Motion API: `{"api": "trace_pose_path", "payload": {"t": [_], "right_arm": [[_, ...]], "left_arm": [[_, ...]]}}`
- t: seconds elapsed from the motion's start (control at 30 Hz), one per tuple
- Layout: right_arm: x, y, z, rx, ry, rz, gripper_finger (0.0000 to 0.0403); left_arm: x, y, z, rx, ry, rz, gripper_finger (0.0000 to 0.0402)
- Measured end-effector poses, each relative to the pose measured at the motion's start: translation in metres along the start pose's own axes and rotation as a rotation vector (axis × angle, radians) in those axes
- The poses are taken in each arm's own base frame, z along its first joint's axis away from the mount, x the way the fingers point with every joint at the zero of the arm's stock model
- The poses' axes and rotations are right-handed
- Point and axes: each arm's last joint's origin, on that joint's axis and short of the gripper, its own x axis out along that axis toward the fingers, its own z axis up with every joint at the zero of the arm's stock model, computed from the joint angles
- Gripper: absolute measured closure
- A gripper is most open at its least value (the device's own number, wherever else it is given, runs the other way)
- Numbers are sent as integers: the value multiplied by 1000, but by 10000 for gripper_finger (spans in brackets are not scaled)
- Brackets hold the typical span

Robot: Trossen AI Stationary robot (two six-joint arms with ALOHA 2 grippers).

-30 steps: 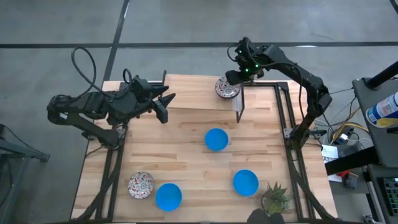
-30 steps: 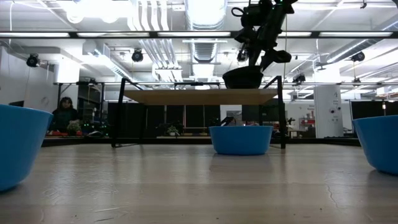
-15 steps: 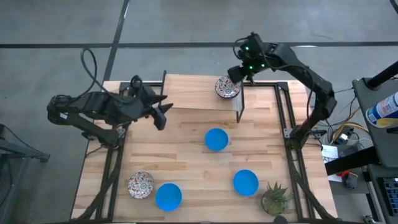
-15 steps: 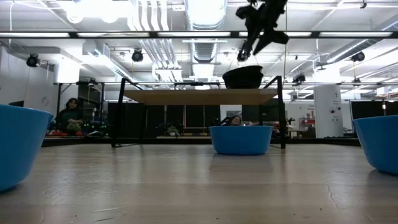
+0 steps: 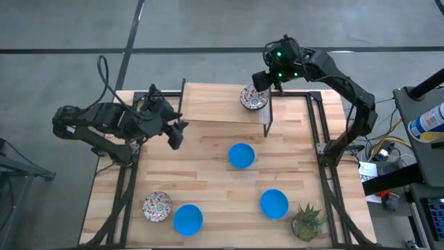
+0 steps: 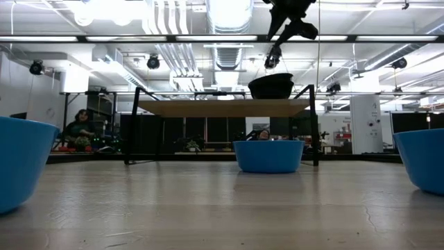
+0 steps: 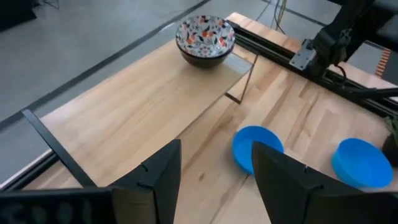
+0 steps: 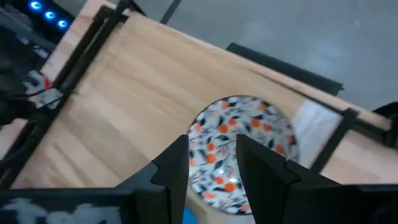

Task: Pick & Place Mini bowls
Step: Stack the white bowl on the other white bowls on the shelf

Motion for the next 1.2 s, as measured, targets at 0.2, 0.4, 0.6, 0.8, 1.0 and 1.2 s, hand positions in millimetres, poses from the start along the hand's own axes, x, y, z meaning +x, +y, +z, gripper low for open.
{"api": "trace_pose_path", "payload": {"t": [0.2, 0.4, 0.6, 0.8, 1.0, 1.2], "right_arm": [[-12, 12, -7, -15, -17, 62, 285], [-19, 21, -12, -29, -59, 62, 284], [-19, 21, -12, 45, -52, 71, 285], [-22, 32, -19, -53, -28, 141, 296], [-26, 52, -32, -192, -28, 198, 303], [-26, 53, -34, -141, 1, 217, 312]], "left_arm": [[0, 2, -4, 31, 51, 6, 214], [0, 5, -9, 59, 93, 30, 214], [0, 6, -11, 62, 137, 15, 214], [3, 8, -25, 24, 292, -14, 214], [20, 2, -56, -7, 451, -8, 214], [39, 0, -94, -40, 562, 79, 214]]}}
